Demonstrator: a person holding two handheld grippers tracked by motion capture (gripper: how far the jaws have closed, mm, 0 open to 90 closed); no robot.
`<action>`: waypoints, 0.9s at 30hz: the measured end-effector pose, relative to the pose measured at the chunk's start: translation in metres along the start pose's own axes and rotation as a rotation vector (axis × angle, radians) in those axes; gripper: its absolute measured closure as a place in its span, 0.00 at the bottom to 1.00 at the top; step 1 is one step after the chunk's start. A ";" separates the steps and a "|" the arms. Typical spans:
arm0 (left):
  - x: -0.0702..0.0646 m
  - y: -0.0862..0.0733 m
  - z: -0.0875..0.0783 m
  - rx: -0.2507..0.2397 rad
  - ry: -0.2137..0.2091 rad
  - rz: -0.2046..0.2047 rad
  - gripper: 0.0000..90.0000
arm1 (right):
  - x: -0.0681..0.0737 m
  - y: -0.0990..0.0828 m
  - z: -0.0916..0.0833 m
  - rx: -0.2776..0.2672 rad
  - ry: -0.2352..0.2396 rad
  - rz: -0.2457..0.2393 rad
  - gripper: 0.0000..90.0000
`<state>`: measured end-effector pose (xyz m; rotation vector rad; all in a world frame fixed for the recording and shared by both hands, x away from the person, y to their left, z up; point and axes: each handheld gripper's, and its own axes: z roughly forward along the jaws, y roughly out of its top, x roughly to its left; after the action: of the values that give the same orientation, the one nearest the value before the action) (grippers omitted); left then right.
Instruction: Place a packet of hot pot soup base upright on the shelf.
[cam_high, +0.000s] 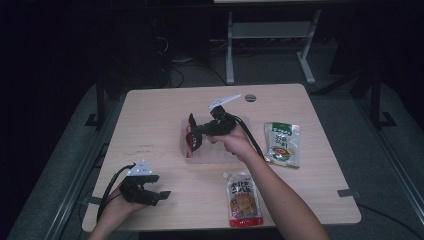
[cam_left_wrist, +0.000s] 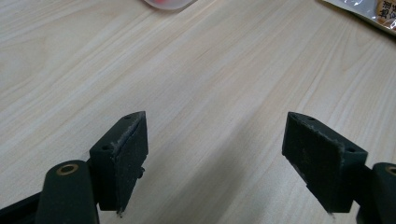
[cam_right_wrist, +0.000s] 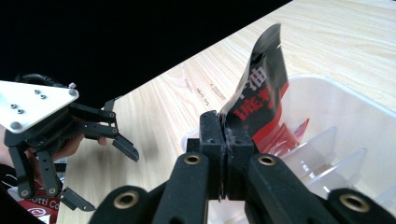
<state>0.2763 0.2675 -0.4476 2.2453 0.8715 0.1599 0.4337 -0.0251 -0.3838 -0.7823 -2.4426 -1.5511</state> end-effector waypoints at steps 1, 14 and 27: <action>0.000 0.000 0.000 0.000 0.001 -0.002 0.23 | 0.000 0.000 0.001 -0.006 0.004 0.007 0.92; 0.000 0.000 0.002 0.010 -0.021 0.016 0.18 | 0.013 0.004 -0.021 -0.054 -0.034 -0.011 0.44; -0.001 0.000 -0.001 0.002 -0.018 0.009 0.18 | 0.045 -0.015 -0.050 0.048 -0.113 -0.158 0.41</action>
<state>0.2752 0.2673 -0.4468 2.2491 0.8518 0.1427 0.3803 -0.0583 -0.3554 -0.7022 -2.6717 -1.5325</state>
